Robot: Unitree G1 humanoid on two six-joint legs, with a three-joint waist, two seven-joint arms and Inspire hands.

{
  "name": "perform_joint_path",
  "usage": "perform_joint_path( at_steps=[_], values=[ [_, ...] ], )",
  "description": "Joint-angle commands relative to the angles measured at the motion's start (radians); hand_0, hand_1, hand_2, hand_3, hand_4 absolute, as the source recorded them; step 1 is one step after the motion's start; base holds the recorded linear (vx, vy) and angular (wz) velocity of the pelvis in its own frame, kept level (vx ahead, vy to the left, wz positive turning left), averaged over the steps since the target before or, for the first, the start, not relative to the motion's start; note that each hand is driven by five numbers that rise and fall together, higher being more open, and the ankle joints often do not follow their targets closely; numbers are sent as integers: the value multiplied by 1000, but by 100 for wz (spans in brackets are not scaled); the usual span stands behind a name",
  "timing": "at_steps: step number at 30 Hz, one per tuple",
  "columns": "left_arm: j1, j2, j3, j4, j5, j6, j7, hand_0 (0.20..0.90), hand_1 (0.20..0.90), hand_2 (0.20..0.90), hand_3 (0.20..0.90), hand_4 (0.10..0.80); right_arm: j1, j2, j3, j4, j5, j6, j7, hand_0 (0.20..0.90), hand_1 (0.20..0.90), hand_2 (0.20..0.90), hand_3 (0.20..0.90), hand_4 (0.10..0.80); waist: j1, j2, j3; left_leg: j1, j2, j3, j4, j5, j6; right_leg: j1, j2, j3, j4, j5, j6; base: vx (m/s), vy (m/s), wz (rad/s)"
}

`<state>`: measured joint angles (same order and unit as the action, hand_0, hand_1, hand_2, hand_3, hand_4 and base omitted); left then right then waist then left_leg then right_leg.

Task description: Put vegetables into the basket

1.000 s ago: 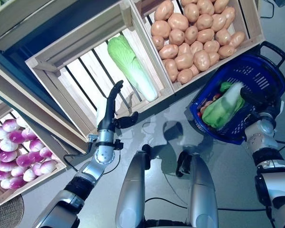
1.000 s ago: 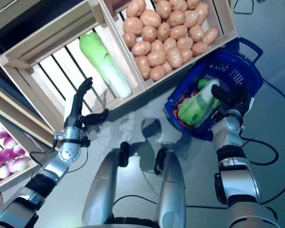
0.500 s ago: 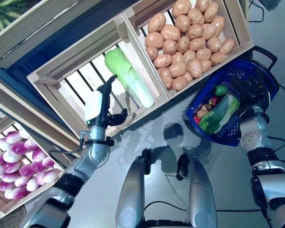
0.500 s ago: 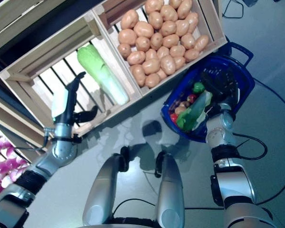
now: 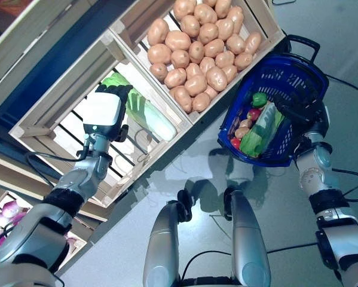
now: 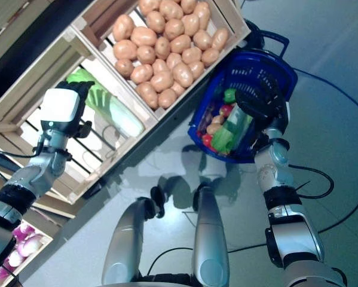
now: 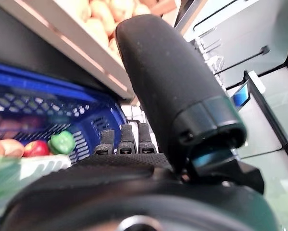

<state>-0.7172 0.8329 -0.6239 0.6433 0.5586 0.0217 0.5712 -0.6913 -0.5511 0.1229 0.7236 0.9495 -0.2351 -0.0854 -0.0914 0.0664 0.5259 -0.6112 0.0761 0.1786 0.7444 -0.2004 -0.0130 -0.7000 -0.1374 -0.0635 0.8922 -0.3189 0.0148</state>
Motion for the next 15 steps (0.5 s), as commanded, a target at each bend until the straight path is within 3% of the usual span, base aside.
perform_joint_path(
  at_steps=[1,15],
  values=[
    [-113,54,27,5,43,26,7,900,900,900,900,800,-89,-97,-11,-34,25,-48,70,900,900,900,900,800,-6,21,-6,50,-26,51,-15,-63,35,70,12,-51,-114,70,-40,-14,27,-10],
    [-175,75,-65,54,80,-13,-105,900,900,900,900,800,-103,-108,1,-5,93,-39,98,900,900,900,900,800,-7,16,-6,-31,-18,53,2,-61,36,-8,26,-41,-113,90,-26,-4,2,-3]
  ],
)
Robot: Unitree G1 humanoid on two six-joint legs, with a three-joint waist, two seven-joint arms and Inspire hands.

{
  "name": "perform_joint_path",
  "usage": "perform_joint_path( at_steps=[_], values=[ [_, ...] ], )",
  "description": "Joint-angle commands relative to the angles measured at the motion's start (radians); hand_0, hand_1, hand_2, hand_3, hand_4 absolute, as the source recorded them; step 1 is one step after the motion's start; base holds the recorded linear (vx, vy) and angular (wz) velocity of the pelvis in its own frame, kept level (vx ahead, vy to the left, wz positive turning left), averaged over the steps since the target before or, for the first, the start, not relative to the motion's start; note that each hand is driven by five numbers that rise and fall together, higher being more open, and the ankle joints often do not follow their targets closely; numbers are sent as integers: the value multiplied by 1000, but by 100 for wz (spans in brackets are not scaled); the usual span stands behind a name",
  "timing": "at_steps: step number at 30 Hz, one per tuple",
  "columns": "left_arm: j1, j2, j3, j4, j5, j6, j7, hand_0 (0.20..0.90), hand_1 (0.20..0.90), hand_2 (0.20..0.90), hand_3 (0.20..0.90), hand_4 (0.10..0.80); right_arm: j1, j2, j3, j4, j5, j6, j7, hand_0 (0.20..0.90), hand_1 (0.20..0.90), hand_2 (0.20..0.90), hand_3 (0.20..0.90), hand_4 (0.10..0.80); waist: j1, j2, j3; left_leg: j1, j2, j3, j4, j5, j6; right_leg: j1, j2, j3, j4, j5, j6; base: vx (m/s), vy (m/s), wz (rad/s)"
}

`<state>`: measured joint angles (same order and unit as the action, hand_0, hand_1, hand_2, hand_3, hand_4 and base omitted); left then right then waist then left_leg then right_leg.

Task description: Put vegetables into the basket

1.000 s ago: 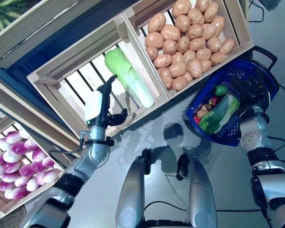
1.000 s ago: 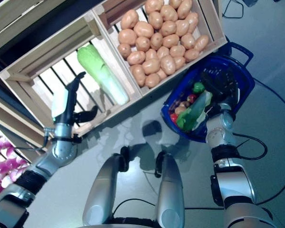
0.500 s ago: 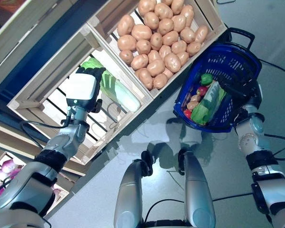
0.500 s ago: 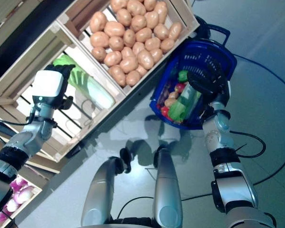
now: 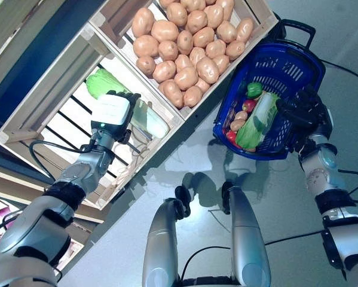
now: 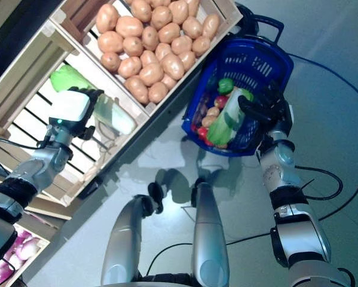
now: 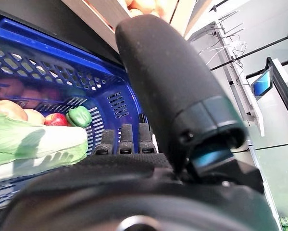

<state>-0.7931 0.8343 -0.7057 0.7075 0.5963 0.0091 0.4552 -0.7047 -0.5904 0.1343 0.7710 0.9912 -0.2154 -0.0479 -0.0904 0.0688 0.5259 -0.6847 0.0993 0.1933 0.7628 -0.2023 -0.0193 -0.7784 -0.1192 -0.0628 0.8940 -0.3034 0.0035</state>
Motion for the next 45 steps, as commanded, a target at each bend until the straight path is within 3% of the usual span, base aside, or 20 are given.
perform_joint_path(
  at_steps=[1,8,15,25,29,32,41,42,43,45],
  values=[
    [-106,74,7,-8,43,1,2,900,900,900,900,800,-93,-70,-10,-48,56,-58,65,900,900,900,900,800,-8,13,-6,43,-42,38,-22,-57,42,71,9,-43,-121,77,-13,0,0,0],
    [-172,81,-74,8,115,-9,-58,900,900,900,900,800,-120,-65,6,-26,80,-55,67,900,900,900,900,800,-8,13,-6,-3,-38,41,-27,-52,42,25,15,-38,-132,94,-4,-9,0,0],
    [-284,107,-222,-27,308,-31,-106,900,900,900,900,800,-145,-64,36,-15,116,-67,70,900,900,900,900,800,-12,3,-6,-73,-32,36,-27,-46,43,-37,30,-34,-149,120,9,-24,-14,-2],
    [-386,107,-316,-43,424,-69,-147,900,900,900,900,800,-169,-69,57,-11,148,-65,76,900,900,900,900,800,-15,-4,-6,-150,-30,27,-21,-39,42,-104,38,-37,-161,142,17,-3,-2,-1],
    [-401,103,-330,-42,399,1,-241,900,900,900,900,800,-176,-74,63,-13,160,-67,83,900,900,900,900,800,-15,-5,-6,-182,-33,22,-17,-37,43,-134,40,-36,-163,149,19,-7,7,-7],
    [-400,101,-321,-21,355,105,-292,900,900,900,900,800,-176,-76,67,-25,166,-67,76,900,900,900,900,800,-14,-6,-6,-200,-32,20,-13,-36,44,-151,39,-36,-160,151,19,-3,4,-1],
    [-345,79,-212,145,228,335,-313,900,900,900,900,800,-157,-76,48,-61,165,-70,87,900,900,900,900,800,-7,-8,-6,-230,-36,15,13,-44,42,-176,32,-41,-139,146,20,0,0,0],
    [-338,75,-199,162,229,336,-314,714,714,714,714,676,-154,-74,45,-66,162,-69,85,900,900,900,900,800,-7,-9,-6,-230,-36,15,15,-45,41,-176,32,-41,-138,145,20,-15,16,-3],
    [-329,73,-183,184,224,334,-322,300,300,300,300,400,-150,-74,42,-77,162,-67,82,900,900,900,900,800,-7,-10,-6,-228,-38,14,16,-45,41,-174,31,-41,-134,143,19,0,0,0],
    [-314,63,-162,206,207,335,-302,300,300,300,300,400,-144,-65,41,-96,157,-67,74,900,900,900,900,800,-8,-12,-6,-221,-39,14,15,-47,40,-169,31,-42,-131,139,18,0,0,0]
  ],
)
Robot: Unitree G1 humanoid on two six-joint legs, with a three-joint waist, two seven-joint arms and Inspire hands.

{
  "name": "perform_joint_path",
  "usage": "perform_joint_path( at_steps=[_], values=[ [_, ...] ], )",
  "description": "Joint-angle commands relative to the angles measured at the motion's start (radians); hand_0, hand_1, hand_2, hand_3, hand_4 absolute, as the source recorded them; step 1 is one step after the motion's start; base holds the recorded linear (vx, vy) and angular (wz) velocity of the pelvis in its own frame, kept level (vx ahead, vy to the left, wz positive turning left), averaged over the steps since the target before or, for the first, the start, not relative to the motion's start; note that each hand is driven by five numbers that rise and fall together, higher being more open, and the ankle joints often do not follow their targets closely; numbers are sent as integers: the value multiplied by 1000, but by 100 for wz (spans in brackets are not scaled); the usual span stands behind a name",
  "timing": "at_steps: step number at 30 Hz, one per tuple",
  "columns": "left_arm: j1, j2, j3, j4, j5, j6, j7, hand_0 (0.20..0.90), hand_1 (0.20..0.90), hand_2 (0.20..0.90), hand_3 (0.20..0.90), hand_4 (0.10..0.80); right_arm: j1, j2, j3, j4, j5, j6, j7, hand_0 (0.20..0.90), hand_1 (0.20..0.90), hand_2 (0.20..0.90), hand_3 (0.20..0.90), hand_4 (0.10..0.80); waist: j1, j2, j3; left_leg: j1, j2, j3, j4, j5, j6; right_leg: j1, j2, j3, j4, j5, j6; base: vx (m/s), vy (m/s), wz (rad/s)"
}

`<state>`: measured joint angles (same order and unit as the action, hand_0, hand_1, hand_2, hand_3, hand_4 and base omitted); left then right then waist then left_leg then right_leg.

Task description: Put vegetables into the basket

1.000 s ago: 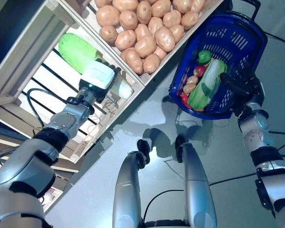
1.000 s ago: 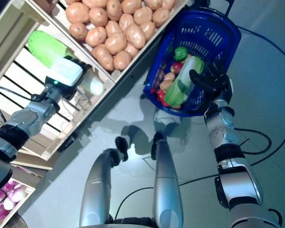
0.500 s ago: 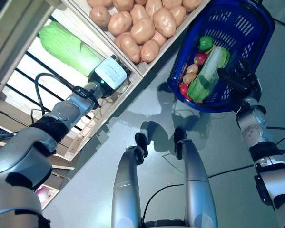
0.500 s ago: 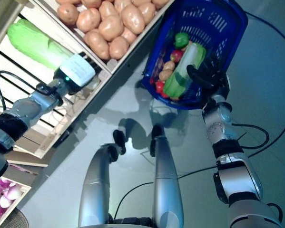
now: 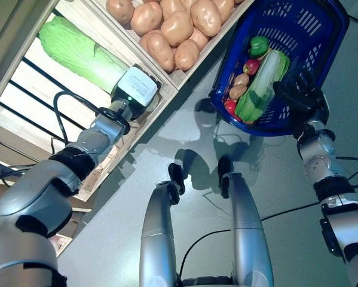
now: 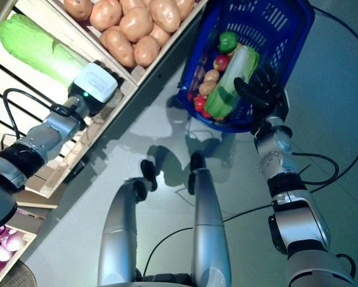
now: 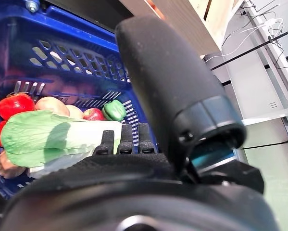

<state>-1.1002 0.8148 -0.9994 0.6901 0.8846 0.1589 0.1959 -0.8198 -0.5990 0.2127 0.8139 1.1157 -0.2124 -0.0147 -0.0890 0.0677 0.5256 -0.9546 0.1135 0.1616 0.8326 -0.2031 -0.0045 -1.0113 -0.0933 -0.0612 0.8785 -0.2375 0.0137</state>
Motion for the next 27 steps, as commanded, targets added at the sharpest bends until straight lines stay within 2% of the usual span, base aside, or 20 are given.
perform_joint_path(
  at_steps=[1,9,13,17,21,24,25,27],
  values=[
    [0,81,146,229,-92,181,-37,300,300,300,300,400,-23,-53,-40,-144,32,-69,41,900,900,900,900,800,-9,-12,-6,56,-53,47,-55,-48,24,71,4,-44,-115,72,8,0,0,0],
    [35,86,181,214,-107,85,7,300,300,300,300,400,-1,-41,-57,-140,36,-66,67,900,900,900,900,800,-8,-19,-6,162,-52,50,-100,-44,16,175,6,-46,-156,66,7,-1,5,-2],
    [54,112,184,182,-75,10,34,300,300,300,300,400,34,-40,-67,-147,37,-67,92,900,900,900,900,800,-7,-28,-6,264,-53,45,-129,-42,13,281,8,-51,-188,57,5,10,0,6],
    [71,129,193,157,-138,-37,78,300,300,300,300,400,66,-40,-65,-157,25,-66,119,900,900,900,900,800,-5,-39,-6,365,-55,39,-148,-46,10,386,-1,-65,-204,42,-1,12,11,7],
    [118,128,267,106,-304,-107,143,300,300,300,300,400,114,-15,-68,-195,-33,-80,113,900,900,900,900,800,4,-51,-31,482,-57,37,-171,-57,10,508,-24,-91,-217,17,-7,50,17,4],
    [198,94,407,67,-553,-192,170,300,300,300,300,400,150,22,-67,-230,-145,-95,46,900,900,900,900,800,15,-63,-85,567,-60,36,-185,-69,13,601,-39,-108,-224,-8,-16,72,9,9],
    [208,91,422,61,-577,-205,176,300,300,300,300,400,154,27,-65,-236,-154,-96,43,900,900,900,900,800,14,-63,-89,575,-60,35,-187,-70,13,609,-40,-109,-225,-10,-17,64,0,1],
    [266,58,508,15,-695,-258,149,300,300,300,300,400,180,54,-55,-290,-217,-124,26,900,900,900,900,800,20,-69,-121,616,-62,29,-194,-81,16,659,-40,-116,-234,-25,-24,60,-5,3]
  ],
)
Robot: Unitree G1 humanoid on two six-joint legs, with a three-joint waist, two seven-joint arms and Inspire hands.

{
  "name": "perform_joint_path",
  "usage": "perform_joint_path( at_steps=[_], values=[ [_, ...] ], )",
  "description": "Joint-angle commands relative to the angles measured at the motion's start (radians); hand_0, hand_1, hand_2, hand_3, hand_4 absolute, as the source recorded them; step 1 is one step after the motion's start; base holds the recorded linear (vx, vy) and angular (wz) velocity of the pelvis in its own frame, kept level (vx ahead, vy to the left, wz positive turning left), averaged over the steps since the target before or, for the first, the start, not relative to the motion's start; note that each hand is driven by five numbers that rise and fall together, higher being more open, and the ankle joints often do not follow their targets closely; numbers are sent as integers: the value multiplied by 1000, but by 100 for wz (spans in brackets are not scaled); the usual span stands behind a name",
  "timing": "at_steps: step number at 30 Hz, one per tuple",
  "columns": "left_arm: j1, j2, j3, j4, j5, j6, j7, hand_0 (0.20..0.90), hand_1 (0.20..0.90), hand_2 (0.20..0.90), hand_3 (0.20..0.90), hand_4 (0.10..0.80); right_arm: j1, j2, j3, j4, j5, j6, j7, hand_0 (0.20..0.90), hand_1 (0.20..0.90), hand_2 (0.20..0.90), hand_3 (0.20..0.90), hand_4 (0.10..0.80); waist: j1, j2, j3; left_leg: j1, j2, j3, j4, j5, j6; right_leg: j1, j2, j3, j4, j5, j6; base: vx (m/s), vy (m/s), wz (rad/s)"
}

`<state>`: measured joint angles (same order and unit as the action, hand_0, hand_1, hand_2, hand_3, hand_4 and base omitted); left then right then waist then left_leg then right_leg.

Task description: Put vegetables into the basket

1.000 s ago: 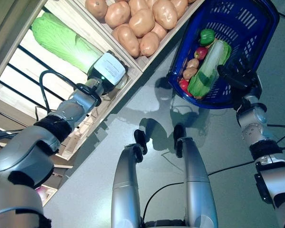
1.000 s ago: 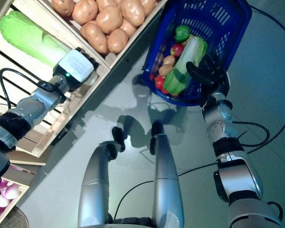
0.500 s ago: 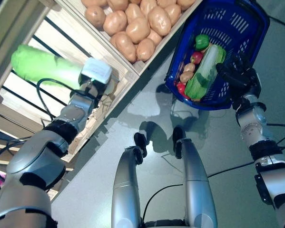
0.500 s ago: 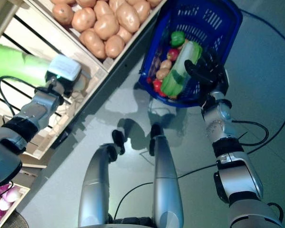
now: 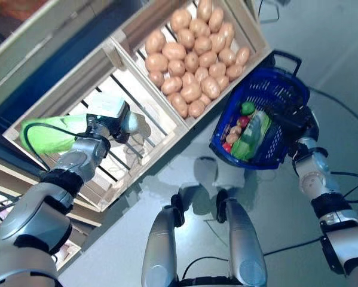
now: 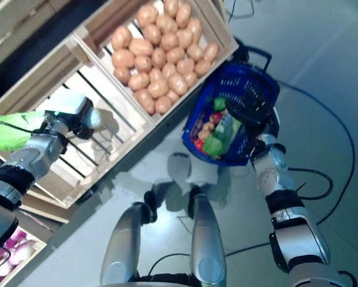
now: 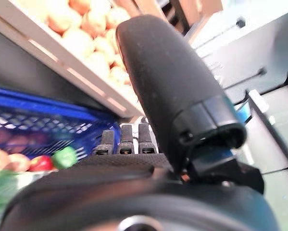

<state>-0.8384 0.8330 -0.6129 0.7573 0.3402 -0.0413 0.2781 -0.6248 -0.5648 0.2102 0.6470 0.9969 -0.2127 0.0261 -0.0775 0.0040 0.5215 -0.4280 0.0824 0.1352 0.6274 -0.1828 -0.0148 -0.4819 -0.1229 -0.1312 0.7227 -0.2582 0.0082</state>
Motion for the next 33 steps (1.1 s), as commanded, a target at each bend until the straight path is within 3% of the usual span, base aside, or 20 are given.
perform_joint_path(
  at_steps=[1,3,9,17,20,27,33],
  values=[
    [34,22,162,-77,-221,-82,53,300,300,300,300,400,-4,35,-47,-153,-122,-120,-17,900,900,900,900,800,12,-7,-136,114,-32,50,9,-108,27,160,-9,-48,-87,-11,-22,64,-2,6],
    [97,-27,242,-125,-380,-131,0,300,300,300,300,400,23,67,-35,-192,-152,-67,11,900,900,900,900,800,19,-8,-169,167,-32,41,5,-126,31,223,-5,-54,-101,-26,-31,77,3,9],
    [248,-154,359,-287,-666,-168,-176,300,300,300,300,400,130,106,-14,-267,-227,55,116,900,900,900,900,800,37,-18,-262,315,-51,22,-101,-119,32,382,15,-65,-211,-23,-22,116,-11,11],
    [345,-323,424,-435,-1076,-135,-409,300,300,300,300,400,167,135,34,-312,-185,254,308,900,900,900,900,800,42,-30,-370,507,-74,3,-410,-6,14,567,65,-50,-520,76,2,53,-16,5],
    [350,-351,414,-479,-1117,-145,-431,300,300,300,300,400,168,137,57,-332,-165,344,350,900,900,900,900,800,42,-31,-402,545,-76,1,-510,34,7,605,79,-43,-622,123,11,0,0,0],
    [370,-412,374,-560,-1134,-158,-439,300,300,300,300,400,178,160,88,-400,-177,421,370,900,900,900,900,800,44,-32,-452,618,-72,10,-703,104,-1,671,96,-59,-793,198,22,14,-8,6],
    [370,-437,343,-574,-1113,-166,-452,300,300,300,300,400,182,172,103,-450,-167,451,395,900,900,900,900,800,43,-34,-458,616,-71,8,-715,101,1,671,101,-62,-810,204,23,-9,4,3]
  ],
)
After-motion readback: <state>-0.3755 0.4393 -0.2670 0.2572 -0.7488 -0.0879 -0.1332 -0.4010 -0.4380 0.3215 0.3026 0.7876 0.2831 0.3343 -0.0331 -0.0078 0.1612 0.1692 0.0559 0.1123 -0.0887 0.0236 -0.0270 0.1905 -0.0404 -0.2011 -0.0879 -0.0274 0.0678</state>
